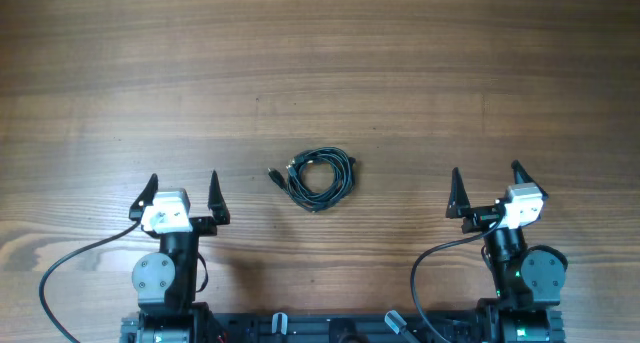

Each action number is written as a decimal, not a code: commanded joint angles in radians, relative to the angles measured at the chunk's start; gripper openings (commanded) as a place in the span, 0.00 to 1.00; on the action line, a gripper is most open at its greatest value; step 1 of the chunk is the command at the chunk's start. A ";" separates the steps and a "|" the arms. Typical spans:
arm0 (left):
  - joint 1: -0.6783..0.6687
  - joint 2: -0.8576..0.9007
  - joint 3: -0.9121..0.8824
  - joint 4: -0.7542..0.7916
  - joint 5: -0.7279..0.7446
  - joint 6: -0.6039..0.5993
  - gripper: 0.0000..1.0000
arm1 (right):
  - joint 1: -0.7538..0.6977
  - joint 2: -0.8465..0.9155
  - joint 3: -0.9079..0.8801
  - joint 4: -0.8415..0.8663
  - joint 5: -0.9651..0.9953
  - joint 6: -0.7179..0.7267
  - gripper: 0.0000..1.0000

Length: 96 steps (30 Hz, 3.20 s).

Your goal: Untangle cables

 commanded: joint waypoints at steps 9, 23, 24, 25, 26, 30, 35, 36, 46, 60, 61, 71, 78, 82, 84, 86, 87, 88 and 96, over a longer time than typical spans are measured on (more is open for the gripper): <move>0.003 -0.008 -0.006 0.002 0.008 -0.010 1.00 | 0.005 -0.009 0.000 0.003 0.017 -0.003 1.00; 0.003 -0.008 -0.006 0.002 0.008 -0.010 1.00 | 0.005 -0.009 0.000 0.003 0.018 -0.003 1.00; 0.003 -0.008 -0.006 0.002 0.008 -0.010 1.00 | 0.005 -0.009 0.000 0.003 0.018 -0.003 1.00; 0.003 -0.008 -0.006 0.002 0.008 -0.010 1.00 | 0.005 -0.009 0.000 0.003 0.018 -0.003 1.00; 0.003 -0.008 -0.006 0.002 0.008 -0.010 1.00 | 0.005 -0.009 0.000 0.003 0.018 -0.003 1.00; 0.003 -0.008 -0.006 0.002 0.008 -0.010 1.00 | 0.005 -0.009 0.000 0.003 0.018 -0.003 1.00; 0.003 -0.007 -0.005 0.006 0.129 -0.076 1.00 | 0.005 -0.009 0.000 0.003 0.018 -0.003 1.00; 0.003 -0.007 -0.005 0.009 0.152 -0.114 1.00 | 0.005 -0.009 0.000 0.003 0.017 -0.003 1.00; 0.003 -0.007 -0.005 0.210 0.276 -0.357 1.00 | 0.005 -0.009 0.000 0.003 0.018 -0.003 1.00; 0.004 0.109 0.294 0.089 0.268 -0.399 1.00 | 0.005 -0.009 0.000 0.003 0.017 -0.003 1.00; 0.004 0.157 0.351 0.042 0.268 -0.399 1.00 | 0.005 -0.009 0.000 0.003 0.017 -0.003 1.00; 0.003 0.709 0.943 -0.581 0.348 -0.286 1.00 | 0.005 -0.009 0.000 0.003 0.018 -0.003 1.00; 0.003 0.910 1.069 -0.727 0.587 -0.297 1.00 | 0.005 -0.009 0.000 0.003 0.017 -0.003 1.00; 0.003 0.917 1.079 -0.750 0.595 -0.297 1.00 | 0.005 -0.009 0.000 0.003 0.018 -0.003 1.00; 0.003 0.931 1.117 -0.802 0.588 -0.297 1.00 | 0.005 -0.009 0.000 0.003 0.018 -0.003 1.00; 0.003 0.972 1.200 -0.892 0.555 -0.296 1.00 | 0.005 -0.009 0.000 0.003 0.018 -0.003 1.00; 0.003 1.005 1.261 -0.956 0.533 -0.285 1.00 | 0.005 -0.009 0.000 0.003 0.018 -0.003 1.00; 0.003 1.032 1.306 -1.003 0.518 -0.269 1.00 | 0.005 -0.009 0.000 0.003 0.018 -0.003 1.00; 0.003 1.173 1.480 -1.204 0.420 -0.309 1.00 | 0.005 -0.009 0.000 0.003 0.017 -0.003 1.00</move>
